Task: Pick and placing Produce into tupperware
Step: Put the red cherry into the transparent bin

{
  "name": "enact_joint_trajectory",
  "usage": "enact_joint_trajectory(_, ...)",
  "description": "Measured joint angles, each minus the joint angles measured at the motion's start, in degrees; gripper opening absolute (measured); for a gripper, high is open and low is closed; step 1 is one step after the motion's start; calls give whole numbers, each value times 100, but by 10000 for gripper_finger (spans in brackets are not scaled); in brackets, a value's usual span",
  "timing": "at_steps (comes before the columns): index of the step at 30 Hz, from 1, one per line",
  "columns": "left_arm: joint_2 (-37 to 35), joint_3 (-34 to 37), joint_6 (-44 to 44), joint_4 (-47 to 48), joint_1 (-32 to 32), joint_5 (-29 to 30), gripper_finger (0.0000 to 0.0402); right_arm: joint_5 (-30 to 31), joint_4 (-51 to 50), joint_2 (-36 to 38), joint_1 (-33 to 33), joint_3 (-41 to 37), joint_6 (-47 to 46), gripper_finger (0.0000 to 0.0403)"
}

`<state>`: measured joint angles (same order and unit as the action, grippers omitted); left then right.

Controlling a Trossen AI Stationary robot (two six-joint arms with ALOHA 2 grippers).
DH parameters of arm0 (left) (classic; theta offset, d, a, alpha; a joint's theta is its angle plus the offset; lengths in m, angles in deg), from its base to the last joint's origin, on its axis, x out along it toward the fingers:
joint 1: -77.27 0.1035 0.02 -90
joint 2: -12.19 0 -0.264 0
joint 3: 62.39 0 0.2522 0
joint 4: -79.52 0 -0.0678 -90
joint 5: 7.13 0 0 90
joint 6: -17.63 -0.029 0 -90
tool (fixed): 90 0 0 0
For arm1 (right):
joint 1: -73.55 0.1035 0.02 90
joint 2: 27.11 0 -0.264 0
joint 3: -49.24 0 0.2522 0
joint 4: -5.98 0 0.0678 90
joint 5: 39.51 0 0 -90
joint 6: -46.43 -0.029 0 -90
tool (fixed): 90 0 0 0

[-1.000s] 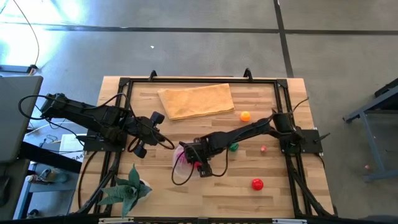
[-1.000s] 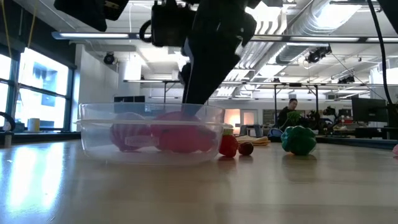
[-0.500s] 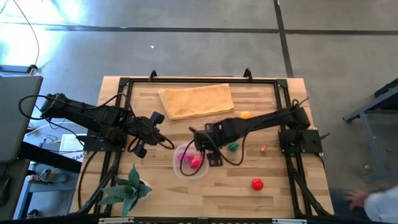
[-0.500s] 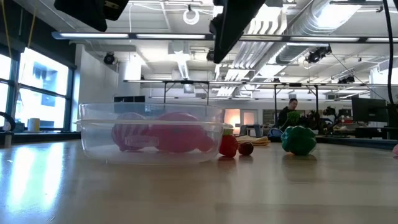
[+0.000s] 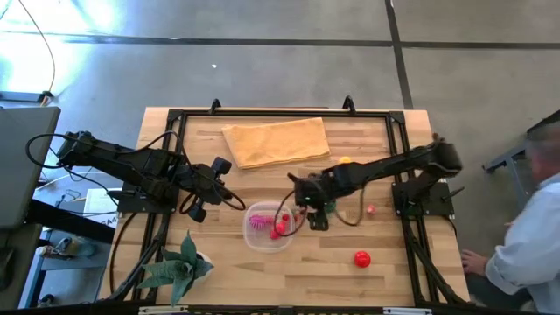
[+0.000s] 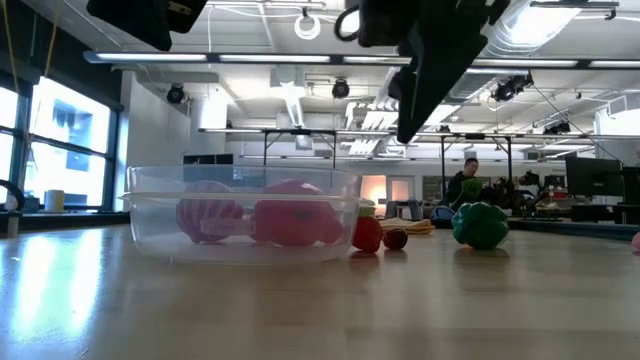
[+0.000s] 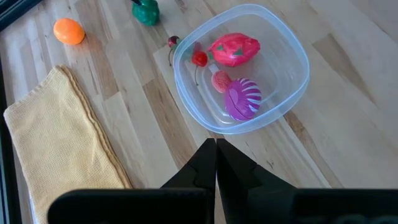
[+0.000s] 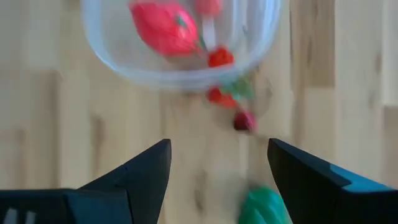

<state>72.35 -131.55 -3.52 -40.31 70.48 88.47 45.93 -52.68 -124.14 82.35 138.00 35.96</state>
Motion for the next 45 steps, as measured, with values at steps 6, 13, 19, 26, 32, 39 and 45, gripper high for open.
enact_joint_trajectory(6, -2, 0, 0, -6, 2, 2, 3, -80, 992, 694, -171, -1110, -345, 259)
enact_joint_trajectory(13, 0, 0, 0, -4, 0, 0, 3, -256, 1994, 686, -375, -1846, 52, 248)
enact_joint_trajectory(19, -2, 0, 1, -4, 2, 0, 3, -286, 2534, 684, -392, -2239, 195, 204)
enact_joint_trajectory(26, -2, 0, 0, -4, 0, 0, 3, 5, 3008, 655, -392, -2576, 309, 184)
enact_joint_trajectory(32, 0, 0, 2, -2, 0, 0, 3, 164, 3481, 608, -394, -2755, 403, 184)
enact_joint_trajectory(39, 0, 0, 0, -2, 0, 1, 3, -13, 3663, 205, -394, -2760, 300, 184)
enact_joint_trajectory(45, -2, 0, 2, -4, 0, 2, 3, -47, 3763, -29, -366, -2766, 287, 184)
